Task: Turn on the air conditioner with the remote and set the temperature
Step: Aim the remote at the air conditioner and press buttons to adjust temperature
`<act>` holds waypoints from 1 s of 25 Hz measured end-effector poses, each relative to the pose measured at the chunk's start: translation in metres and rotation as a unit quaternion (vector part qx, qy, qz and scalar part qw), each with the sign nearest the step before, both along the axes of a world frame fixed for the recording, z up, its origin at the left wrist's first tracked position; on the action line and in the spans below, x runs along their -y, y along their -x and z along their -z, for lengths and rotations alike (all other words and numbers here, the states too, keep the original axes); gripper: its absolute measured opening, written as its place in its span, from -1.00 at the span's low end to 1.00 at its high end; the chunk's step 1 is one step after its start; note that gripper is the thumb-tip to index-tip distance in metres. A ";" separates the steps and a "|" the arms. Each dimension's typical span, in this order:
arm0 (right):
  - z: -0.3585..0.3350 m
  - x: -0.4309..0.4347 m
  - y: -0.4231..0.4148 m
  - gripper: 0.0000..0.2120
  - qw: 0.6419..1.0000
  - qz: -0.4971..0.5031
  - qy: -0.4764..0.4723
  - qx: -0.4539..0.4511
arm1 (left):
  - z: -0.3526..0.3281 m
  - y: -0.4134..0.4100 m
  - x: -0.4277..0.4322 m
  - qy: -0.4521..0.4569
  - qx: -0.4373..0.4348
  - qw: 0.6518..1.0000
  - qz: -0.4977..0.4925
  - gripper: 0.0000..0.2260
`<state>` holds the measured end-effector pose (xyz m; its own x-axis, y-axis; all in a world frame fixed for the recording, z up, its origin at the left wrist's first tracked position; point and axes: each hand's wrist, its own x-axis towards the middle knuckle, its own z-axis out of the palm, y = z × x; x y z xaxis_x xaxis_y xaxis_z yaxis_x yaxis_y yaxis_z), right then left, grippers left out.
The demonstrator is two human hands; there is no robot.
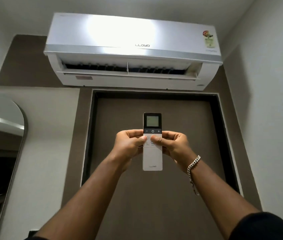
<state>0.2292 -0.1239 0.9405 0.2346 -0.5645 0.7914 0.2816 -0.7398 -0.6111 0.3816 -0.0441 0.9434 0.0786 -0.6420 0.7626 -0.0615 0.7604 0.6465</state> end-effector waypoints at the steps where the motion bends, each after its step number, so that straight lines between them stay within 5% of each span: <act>1: -0.003 -0.002 0.001 -0.63 1.000 0.002 0.003 -0.004 | -0.002 0.001 -0.001 -0.001 -0.003 1.000 0.008 -0.80; 18: -0.008 -0.014 0.005 -0.47 1.000 0.008 0.022 0.017 | -0.008 0.006 -0.007 0.020 -0.013 1.000 0.019 -0.87; 25: -0.006 -0.015 0.004 -0.55 1.000 0.009 0.020 0.016 | -0.007 0.002 -0.003 0.023 -0.013 0.999 0.023 -0.82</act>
